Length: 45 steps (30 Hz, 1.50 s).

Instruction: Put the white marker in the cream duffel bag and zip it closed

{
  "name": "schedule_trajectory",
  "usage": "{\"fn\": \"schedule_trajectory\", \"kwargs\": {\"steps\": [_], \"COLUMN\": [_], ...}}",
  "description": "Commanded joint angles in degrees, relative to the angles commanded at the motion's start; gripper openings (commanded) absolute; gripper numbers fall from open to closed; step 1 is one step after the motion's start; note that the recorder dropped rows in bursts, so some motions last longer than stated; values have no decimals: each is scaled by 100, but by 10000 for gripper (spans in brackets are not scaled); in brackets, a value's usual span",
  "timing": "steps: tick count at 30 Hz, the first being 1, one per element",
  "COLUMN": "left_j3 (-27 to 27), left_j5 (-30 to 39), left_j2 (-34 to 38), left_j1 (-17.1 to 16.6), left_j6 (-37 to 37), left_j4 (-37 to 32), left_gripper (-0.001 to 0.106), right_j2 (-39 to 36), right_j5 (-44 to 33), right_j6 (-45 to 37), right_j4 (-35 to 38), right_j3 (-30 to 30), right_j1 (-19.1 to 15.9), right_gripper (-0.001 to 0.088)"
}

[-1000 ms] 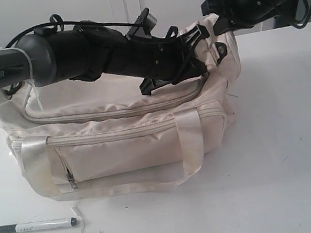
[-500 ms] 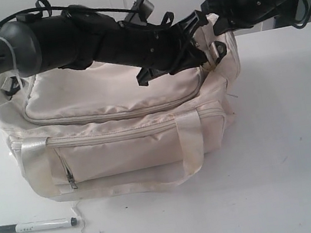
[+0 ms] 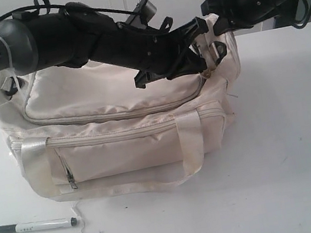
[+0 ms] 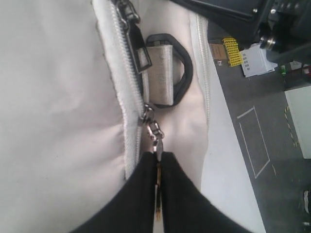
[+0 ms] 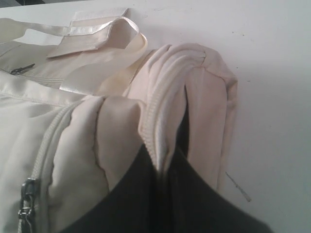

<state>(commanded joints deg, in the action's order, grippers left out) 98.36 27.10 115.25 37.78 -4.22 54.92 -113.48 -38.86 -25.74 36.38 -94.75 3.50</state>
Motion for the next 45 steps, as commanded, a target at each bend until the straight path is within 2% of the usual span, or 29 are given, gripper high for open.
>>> {"fn": "schedule_trajectory", "kwargs": {"steps": [15, 18, 24, 27, 45], "left_j3": [0, 0, 0, 0, 0], "left_j5": [167, 324, 335, 335, 997], "left_j2": [-329, -329, -476, -556, -613], "left_j1": [0, 0, 0, 0, 0], "left_j6": [0, 0, -54, -68, -68], "left_j4": [-245, -616, -677, -924, -1287], "left_gripper": [0, 0, 0, 0, 0], "right_j2": [0, 0, 0, 0, 0], "right_j5": [13, 37, 25, 25, 57], "right_j6": [54, 306, 382, 412, 654], "right_j4": [24, 24, 24, 24, 24], "right_j3": [0, 0, 0, 0, 0], "right_j1": [0, -11, -11, -11, -11], "right_gripper": [0, 0, 0, 0, 0]}}
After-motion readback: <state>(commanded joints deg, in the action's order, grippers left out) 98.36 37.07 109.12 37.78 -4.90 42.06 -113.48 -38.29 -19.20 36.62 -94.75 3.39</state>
